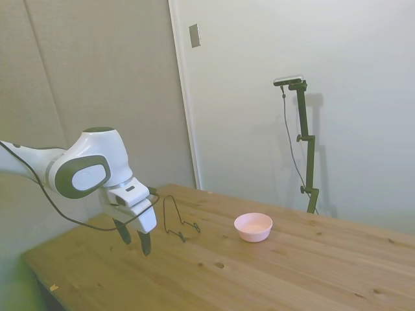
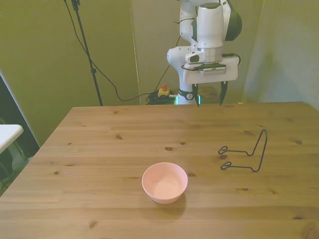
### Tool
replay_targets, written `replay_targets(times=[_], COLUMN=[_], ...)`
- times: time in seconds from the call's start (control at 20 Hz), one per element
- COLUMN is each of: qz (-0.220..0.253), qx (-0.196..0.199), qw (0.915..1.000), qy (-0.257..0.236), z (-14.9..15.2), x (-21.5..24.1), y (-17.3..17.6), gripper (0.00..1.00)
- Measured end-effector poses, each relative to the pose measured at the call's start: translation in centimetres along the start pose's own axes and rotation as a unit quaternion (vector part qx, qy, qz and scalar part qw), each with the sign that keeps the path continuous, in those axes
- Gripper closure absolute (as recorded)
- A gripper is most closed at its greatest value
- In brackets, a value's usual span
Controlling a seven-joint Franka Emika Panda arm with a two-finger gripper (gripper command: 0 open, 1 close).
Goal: Load the bowl
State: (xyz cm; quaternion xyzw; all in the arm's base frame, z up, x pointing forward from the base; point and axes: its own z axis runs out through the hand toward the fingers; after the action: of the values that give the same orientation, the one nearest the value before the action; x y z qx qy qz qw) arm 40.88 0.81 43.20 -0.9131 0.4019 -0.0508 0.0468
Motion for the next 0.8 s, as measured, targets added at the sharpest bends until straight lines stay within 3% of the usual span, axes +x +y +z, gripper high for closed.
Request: replay_targets(times=[0.1,0.25,0.45,0.8], qz=[-0.004,-0.011,0.002,0.028], qx=[-0.005,-0.005,-0.009,0.004], qw=[1.0000,0.9988,0.9958,0.9893], qy=[0.003,0.047,0.091,0.143], z=[0.1,-1.8,-3.4,-2.0], x=[0.0,2.4,8.7,19.3], y=[0.0,-1.4,-3.7,-8.1], gripper=[0.00,0.00,0.00,0.00])
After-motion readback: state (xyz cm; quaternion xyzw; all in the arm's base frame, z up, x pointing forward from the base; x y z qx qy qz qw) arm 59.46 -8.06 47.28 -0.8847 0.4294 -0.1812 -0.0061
